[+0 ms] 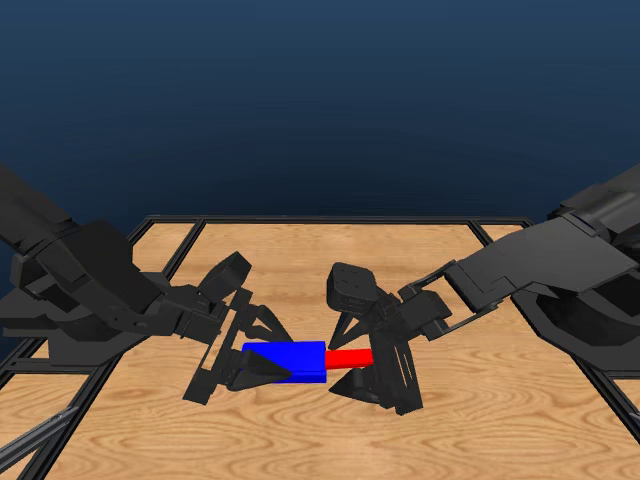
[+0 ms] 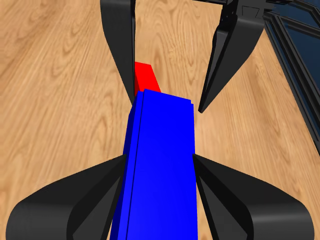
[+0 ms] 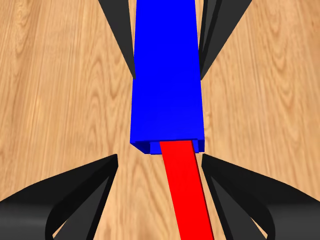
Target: Insert peg into socket
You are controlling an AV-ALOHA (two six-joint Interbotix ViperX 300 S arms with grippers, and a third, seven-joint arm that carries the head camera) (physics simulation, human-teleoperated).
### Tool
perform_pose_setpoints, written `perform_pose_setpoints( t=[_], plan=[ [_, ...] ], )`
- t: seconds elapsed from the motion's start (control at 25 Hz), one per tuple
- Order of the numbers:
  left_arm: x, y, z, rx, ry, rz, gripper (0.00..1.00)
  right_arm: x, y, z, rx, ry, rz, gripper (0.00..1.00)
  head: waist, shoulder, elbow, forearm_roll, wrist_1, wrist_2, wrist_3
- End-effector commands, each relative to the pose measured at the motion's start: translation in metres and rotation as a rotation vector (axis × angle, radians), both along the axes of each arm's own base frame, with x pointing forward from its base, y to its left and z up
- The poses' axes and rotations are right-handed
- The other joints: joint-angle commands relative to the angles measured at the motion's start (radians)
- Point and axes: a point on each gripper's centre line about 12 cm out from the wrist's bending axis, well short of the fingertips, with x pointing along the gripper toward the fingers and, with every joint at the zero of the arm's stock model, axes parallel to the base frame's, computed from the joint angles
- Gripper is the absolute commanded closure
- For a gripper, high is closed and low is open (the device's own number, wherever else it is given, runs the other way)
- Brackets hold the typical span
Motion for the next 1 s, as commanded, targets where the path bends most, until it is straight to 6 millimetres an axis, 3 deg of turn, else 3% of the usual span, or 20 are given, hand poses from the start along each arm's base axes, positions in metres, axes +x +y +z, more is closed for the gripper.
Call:
perform_pose_setpoints(
  t=[0.04,0.24,0.28,0.32,0.36,0.4,0.48,0.52,0.56,0.6,0.64,0.8,0.88,1.0],
  plan=[
    [0.009,0.005,0.017,-0.002,-0.089,0.029,1.0,-0.017,-0.007,0.025,0.005,-0.018,-0.019,0.0,0.0,-0.003,-0.015,0.0,-0.018,-0.002,-0.003],
    [0.01,0.005,0.02,-0.003,-0.096,0.029,1.0,-0.058,-0.025,0.015,0.007,0.069,-0.092,0.0,0.001,-0.003,-0.018,0.0,-0.026,-0.003,-0.003],
    [0.005,0.005,0.01,0.014,-0.064,0.019,1.0,-0.066,-0.028,0.008,0.002,0.096,-0.105,0.0,0.001,-0.003,-0.018,0.0,-0.027,-0.002,-0.003],
    [0.011,0.003,0.022,-0.007,-0.109,0.029,1.0,-0.071,-0.031,0.014,0.013,0.088,-0.12,0.0,0.001,-0.003,-0.019,-0.001,-0.028,-0.003,-0.003],
    [0.006,0.004,0.013,0.007,-0.077,0.02,1.0,-0.08,-0.034,0.007,0.013,0.111,-0.133,0.0,-0.001,-0.003,-0.019,-0.001,-0.03,-0.004,-0.003],
    [0.01,0.003,0.021,-0.006,-0.109,0.029,1.0,-0.082,-0.035,0.006,0.016,0.115,-0.142,0.0,-0.002,-0.003,-0.02,-0.002,-0.03,-0.005,-0.003],
    [0.006,-0.004,0.018,0.013,-0.098,-0.015,1.0,-0.093,-0.043,-0.003,0.034,0.142,-0.183,0.0,-0.006,-0.003,-0.02,-0.003,-0.029,-0.006,-0.004],
    [0.007,0.003,0.014,0.024,-0.093,0.026,1.0,-0.094,-0.045,-0.007,0.056,0.137,-0.198,0.0,-0.007,-0.003,-0.02,-0.004,-0.031,-0.005,-0.005],
    [0.011,0.0,0.027,0.008,-0.122,0.003,1.0,-0.096,-0.044,-0.012,0.065,0.141,-0.199,0.0,-0.008,-0.003,-0.021,-0.004,-0.031,-0.005,-0.004],
    [0.009,0.006,0.024,-0.009,-0.128,0.046,1.0,-0.098,-0.044,-0.016,0.067,0.143,-0.196,0.05,-0.009,-0.003,-0.021,-0.004,-0.031,-0.004,-0.003],
    [0.007,0.005,0.019,0.001,-0.112,0.038,1.0,-0.099,-0.044,-0.023,0.068,0.156,-0.193,1.0,-0.01,-0.002,-0.021,-0.004,-0.032,-0.003,-0.002],
    [0.014,0.001,0.025,-0.001,-0.101,0.02,1.0,-0.084,-0.035,-0.028,0.106,0.097,-0.16,1.0,-0.015,-0.002,-0.02,-0.005,-0.028,-0.001,0.001],
    [0.011,0.005,0.018,0.017,-0.08,0.019,1.0,-0.067,-0.029,-0.012,0.106,0.038,-0.13,1.0,-0.017,-0.002,-0.019,-0.005,-0.026,0.0,0.0],
    [0.013,0.005,0.023,0.01,-0.101,0.021,1.0,-0.058,-0.028,-0.014,0.08,0.035,-0.106,1.0,-0.02,-0.002,-0.018,-0.006,-0.023,0.001,-0.001]
  ],
)
